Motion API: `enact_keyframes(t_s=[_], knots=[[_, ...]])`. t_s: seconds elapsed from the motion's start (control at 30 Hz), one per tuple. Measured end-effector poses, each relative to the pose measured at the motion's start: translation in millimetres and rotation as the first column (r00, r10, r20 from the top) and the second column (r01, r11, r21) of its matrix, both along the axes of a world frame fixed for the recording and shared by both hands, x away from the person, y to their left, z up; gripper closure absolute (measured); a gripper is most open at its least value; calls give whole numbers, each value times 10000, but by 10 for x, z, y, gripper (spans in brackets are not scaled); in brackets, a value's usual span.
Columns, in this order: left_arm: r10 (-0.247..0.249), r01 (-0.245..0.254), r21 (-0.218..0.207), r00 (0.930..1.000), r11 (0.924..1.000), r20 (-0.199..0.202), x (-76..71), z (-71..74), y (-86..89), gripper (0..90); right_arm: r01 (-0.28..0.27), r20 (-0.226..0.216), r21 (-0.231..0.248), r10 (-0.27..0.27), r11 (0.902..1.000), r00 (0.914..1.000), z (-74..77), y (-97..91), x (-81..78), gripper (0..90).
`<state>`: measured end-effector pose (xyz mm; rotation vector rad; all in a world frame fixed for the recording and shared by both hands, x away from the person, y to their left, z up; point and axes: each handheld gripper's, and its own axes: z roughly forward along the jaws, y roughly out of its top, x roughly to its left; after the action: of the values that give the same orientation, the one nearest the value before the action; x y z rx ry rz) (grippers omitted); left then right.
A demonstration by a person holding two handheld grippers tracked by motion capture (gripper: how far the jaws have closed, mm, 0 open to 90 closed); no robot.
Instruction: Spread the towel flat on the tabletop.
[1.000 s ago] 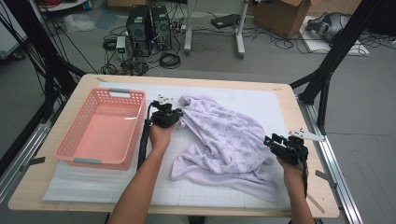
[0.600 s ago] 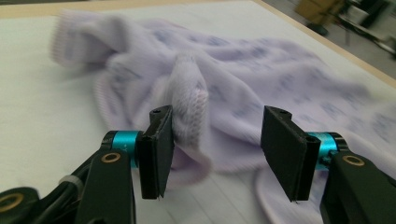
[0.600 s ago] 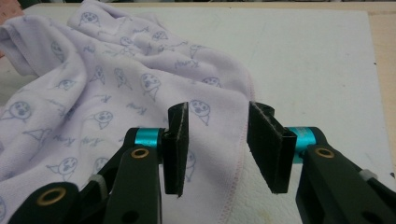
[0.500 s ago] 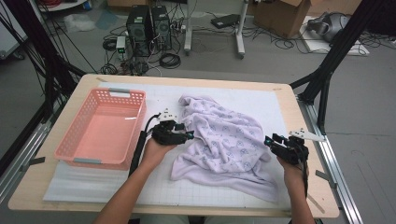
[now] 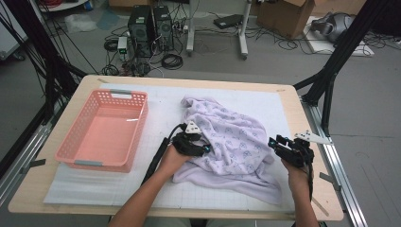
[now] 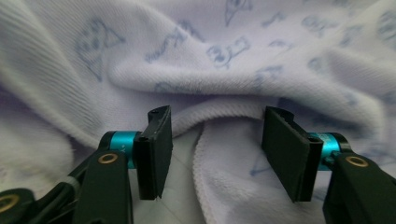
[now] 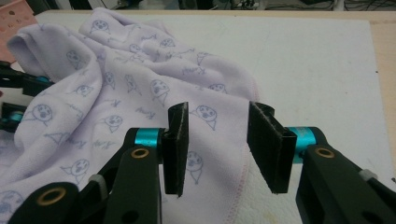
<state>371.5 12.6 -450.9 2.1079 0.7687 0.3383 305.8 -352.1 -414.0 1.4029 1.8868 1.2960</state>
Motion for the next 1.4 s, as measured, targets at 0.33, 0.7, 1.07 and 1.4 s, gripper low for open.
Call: enact_keyframes(t_s=[0.33, 0.7, 1.07, 1.4], knots=[[135, -138, -113, 9996, 9998, -232, -2, 20, 1, 856, -21, 26, -9, 21, 10000, 10000, -7, -12, -4, 576], [3707, -3710, -1686, 9281, 9132, -347, 187, 83, 719, 862, 52, -10, 51, -52, 10000, 10000, -25, -46, -20, 544], [2738, -2819, -2105, 9594, 9361, -674, 7, 91, 782, 432, 147, -227, -75, -149, 9999, 9996, -56, -26, 14, 502], [1709, -1765, -1050, 9835, 9787, -601, -151, 21, 712, 404, -1599, -900, 49, 1597, 9871, 9830, -72, 41, 46, 481]])
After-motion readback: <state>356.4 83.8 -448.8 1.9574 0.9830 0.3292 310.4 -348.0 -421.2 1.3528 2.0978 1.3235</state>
